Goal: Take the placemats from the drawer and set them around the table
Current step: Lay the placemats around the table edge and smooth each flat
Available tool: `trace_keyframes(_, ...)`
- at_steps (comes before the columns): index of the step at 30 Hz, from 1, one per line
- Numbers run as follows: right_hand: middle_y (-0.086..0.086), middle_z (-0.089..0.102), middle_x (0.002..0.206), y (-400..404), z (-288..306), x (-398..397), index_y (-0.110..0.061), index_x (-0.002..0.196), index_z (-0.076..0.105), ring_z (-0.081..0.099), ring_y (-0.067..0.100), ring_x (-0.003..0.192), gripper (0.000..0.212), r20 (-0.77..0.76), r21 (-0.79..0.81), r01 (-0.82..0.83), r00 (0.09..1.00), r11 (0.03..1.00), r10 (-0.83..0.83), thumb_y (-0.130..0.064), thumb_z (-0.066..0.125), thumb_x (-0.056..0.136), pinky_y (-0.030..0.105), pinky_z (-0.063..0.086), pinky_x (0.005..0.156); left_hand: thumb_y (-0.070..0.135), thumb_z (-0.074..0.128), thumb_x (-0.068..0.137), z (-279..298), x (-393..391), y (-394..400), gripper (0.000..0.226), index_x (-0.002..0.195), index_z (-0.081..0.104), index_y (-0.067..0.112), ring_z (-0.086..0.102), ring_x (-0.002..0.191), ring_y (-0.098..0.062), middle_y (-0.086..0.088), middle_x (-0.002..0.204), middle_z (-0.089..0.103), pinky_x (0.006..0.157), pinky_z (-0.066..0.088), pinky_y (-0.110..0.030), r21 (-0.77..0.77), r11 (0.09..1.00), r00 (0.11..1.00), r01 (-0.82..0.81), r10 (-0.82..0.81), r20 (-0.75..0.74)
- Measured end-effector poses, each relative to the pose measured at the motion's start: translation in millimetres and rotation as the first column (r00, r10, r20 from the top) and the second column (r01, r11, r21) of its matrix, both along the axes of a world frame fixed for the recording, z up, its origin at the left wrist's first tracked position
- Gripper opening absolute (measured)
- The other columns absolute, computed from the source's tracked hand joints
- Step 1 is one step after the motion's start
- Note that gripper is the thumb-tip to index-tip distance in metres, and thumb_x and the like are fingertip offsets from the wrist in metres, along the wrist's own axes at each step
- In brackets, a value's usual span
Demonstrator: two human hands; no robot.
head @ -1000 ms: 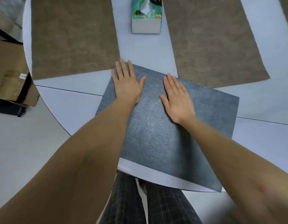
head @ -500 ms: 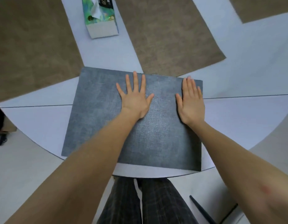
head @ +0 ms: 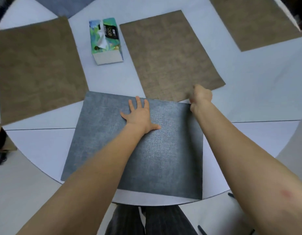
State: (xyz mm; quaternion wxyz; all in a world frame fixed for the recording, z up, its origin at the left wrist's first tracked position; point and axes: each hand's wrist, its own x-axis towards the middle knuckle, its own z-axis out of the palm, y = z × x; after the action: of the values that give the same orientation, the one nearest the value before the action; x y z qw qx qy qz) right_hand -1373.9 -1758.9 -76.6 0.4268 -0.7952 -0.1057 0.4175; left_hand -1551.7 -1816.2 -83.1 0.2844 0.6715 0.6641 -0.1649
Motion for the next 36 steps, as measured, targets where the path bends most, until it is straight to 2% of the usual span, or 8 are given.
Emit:
trace_keyframes(4, 0.007, 0.056, 0.1, 5, 12, -6, -0.005, 0.1, 0.058, 0.057, 0.019, 0.078, 0.013, -0.289, 0.083, 0.161, 0.948, 0.983, -0.131, -0.003, 0.059, 0.087, 0.025, 0.044, 0.057, 0.06, 0.074, 0.07, 1, 2, 1, 0.123, 0.154, -0.006, 0.02, -0.015, 0.147, -0.036, -0.006, 0.16, -0.02, 0.107, 0.011, -0.073, -0.029, 0.999, 0.999, -0.041, 0.042, 0.032)
trace_keyframes(10, 0.003, 0.054, 0.068, 17, -6, -16, -0.017, 0.062, 0.043, 0.047, 0.014, 0.057, 0.036, -0.249, 0.146, 0.087, 0.967, 0.985, -0.049, -0.004, 0.074, 0.076, 0.024, 0.045, 0.054, 0.06, 0.072, 0.072, 3, 1, 3, 0.122, 0.154, -0.009, 0.019, -0.018, 0.146, -0.036, -0.008, 0.159, -0.023, 0.107, 0.01, -0.073, -0.043, 0.998, 0.999, -0.038, 0.04, 0.028)
trace_keyframes(14, 0.012, 0.061, 0.09, 19, -19, -27, -0.015, 0.078, 0.049, 0.059, 0.02, 0.075, 0.023, -0.208, 0.124, -0.072, 0.973, 0.99, 0.097, 0.003, 0.062, 0.082, 0.034, 0.053, 0.068, 0.062, 0.071, 0.073, 2, 3, 2, 0.122, 0.154, -0.01, 0.019, -0.018, 0.146, -0.037, -0.009, 0.159, -0.023, 0.107, 0.013, -0.072, -0.043, 0.999, 1.0, -0.025, 0.025, 0.015)
trace_keyframes(20, 0.006, 0.062, 0.086, 66, 9, -17, -0.014, 0.079, 0.054, 0.06, 0.024, 0.089, 0.026, -0.346, 0.384, 0.189, 0.937, 0.904, -0.049, 0.011, 0.054, 0.087, 0.043, 0.051, 0.093, 0.063, 0.068, 0.074, 2, 2, 3, 0.121, 0.154, -0.011, 0.019, -0.018, 0.146, -0.036, -0.009, 0.158, -0.025, 0.107, 0.014, -0.071, -0.039, 0.999, 1.0, -0.014, 0.014, 0.0)
trace_keyframes(28, 0.019, 0.054, 0.132, 44, -21, 2, 0.003, 0.131, 0.045, 0.052, 0.032, 0.123, 0.045, 0.236, 0.068, -0.042, 0.971, 0.997, 0.025, -0.005, 0.052, 0.087, 0.032, 0.038, 0.104, 0.068, 0.064, 0.074, 0, -1, 0, 0.12, 0.153, -0.013, 0.022, -0.018, 0.146, -0.035, -0.008, 0.158, -0.025, 0.109, 0.014, -0.069, -0.015, 1.0, 1.0, 0.015, -0.015, -0.016)
trace_keyframes(31, 0.022, 0.032, 0.15, -7, -30, -27, 0.002, 0.143, 0.031, 0.028, 0.032, 0.141, 0.058, 0.676, 0.097, -0.445, 0.686, 0.89, 0.269, -0.01, 0.051, 0.09, 0.032, 0.018, 0.117, 0.07, 0.063, 0.073, -2, -3, -2, 0.119, 0.154, -0.012, 0.023, -0.015, 0.147, -0.033, -0.006, 0.159, -0.022, 0.11, 0.017, -0.067, 0.017, 1.0, 1.0, 0.022, -0.022, -0.022)
trace_keyframes(34, 0.009, 0.019, 0.159, -43, -51, -46, -0.012, 0.15, 0.026, 0.012, 0.025, 0.148, 0.056, 0.786, -0.178, -0.935, 0.053, 0.308, 0.616, -0.029, 0.036, 0.098, 0.036, 0.006, 0.121, 0.071, 0.061, 0.074, -3, -5, -3, 0.117, 0.154, -0.011, 0.024, -0.014, 0.148, -0.031, -0.005, 0.16, -0.021, 0.11, 0.019, -0.066, 0.034, 0.999, 0.999, 0.031, -0.03, -0.031)
trace_keyframes(36, 0.0, 0.009, 0.161, -57, -62, -38, -0.019, 0.153, 0.015, 0.004, 0.018, 0.149, 0.061, 0.716, -0.431, -0.902, -0.318, 0.035, 0.622, -0.044, 0.017, 0.098, 0.035, -0.001, 0.121, 0.071, 0.06, 0.075, -4, -6, -4, 0.116, 0.154, -0.011, 0.025, -0.014, 0.148, -0.03, -0.004, 0.16, -0.022, 0.111, 0.019, -0.065, 0.032, 0.999, 0.999, 0.032, -0.031, -0.036)
